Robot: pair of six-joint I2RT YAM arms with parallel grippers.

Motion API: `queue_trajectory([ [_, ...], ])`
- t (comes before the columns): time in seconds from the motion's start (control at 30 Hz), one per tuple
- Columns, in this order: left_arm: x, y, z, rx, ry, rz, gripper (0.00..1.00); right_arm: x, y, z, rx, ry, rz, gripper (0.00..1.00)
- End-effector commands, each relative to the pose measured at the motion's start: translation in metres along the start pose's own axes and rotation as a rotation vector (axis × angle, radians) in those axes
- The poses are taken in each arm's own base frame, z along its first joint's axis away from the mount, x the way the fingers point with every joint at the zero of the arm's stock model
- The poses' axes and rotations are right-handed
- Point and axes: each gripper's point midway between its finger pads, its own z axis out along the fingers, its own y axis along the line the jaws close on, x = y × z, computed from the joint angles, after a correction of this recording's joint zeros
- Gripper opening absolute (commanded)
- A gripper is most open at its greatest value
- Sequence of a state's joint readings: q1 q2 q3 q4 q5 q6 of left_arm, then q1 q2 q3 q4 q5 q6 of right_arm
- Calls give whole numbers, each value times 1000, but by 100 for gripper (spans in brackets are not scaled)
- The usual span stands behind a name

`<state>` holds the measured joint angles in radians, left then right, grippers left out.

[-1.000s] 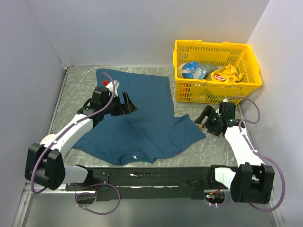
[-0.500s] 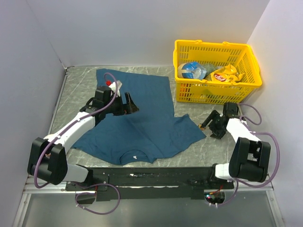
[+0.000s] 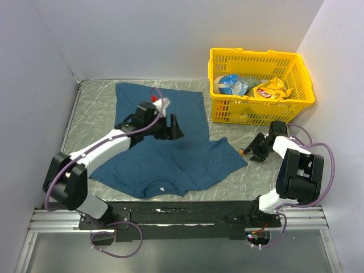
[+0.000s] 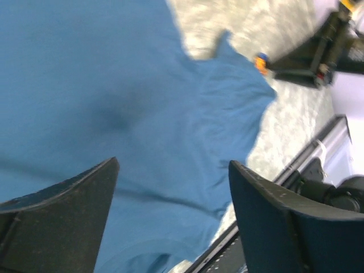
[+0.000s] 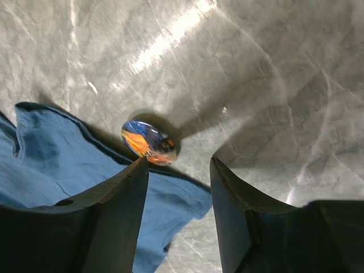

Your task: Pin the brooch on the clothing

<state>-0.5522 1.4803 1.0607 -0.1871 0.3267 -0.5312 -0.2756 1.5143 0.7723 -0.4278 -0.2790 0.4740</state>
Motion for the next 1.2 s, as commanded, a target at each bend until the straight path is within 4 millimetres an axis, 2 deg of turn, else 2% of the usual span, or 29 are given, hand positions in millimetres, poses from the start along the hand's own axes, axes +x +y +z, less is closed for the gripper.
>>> queue_trajectory([
  [0.0,-10,-50,26,108,-7,100,75,-19,10,3,-36,-40,-20,54],
  [0.03,-5,-64,40,127,16,119,73,-19,11,4,-39,-37,-20,54],
  [0.1,1,-77,55,152,46,143,70,-20,10,6,-40,-38,-17,54],
  [0.23,18,-117,99,227,107,203,68,-25,13,7,-48,-41,-21,53],
  [0.43,40,-151,154,289,137,234,63,-34,18,9,-62,-45,-27,49],
  [0.57,46,-164,181,305,134,234,60,-37,25,10,-94,-28,-29,38],
  [0.6,54,-162,191,307,148,219,59,-37,27,11,-103,-20,-27,36],
  [0.63,47,-169,195,321,134,217,58,-36,27,12,-107,-13,-27,35],
  [0.67,49,-171,198,338,144,209,55,-35,28,12,-112,-10,-26,35],
  [0.7,57,-169,207,340,165,199,54,-34,28,13,-113,-5,-26,35],
  [0.73,52,-176,209,355,157,202,52,-33,28,13,-115,-2,-24,35],
  [0.77,57,-179,212,370,171,202,51,-32,27,13,-112,0,-28,35],
  [0.8,65,-174,221,364,191,198,50,-32,27,13,-112,2,-29,35],
  [0.87,68,-181,225,381,203,198,48,-31,26,14,-113,2,-29,35],
  [0.9,77,-179,232,379,220,190,48,-31,26,14,-113,0,-28,35],
  [0.97,81,-179,237,382,226,177,45,-33,27,13,-114,-3,-29,35],
  [1.0,89,-172,243,361,241,155,43,-33,28,13,-116,-1,-29,35],
  [1.1,101,-162,251,341,274,133,36,-33,30,12,-125,0,-31,34],
  [1.17,108,-161,249,354,298,127,32,-34,31,11,-127,-2,-35,34],
])
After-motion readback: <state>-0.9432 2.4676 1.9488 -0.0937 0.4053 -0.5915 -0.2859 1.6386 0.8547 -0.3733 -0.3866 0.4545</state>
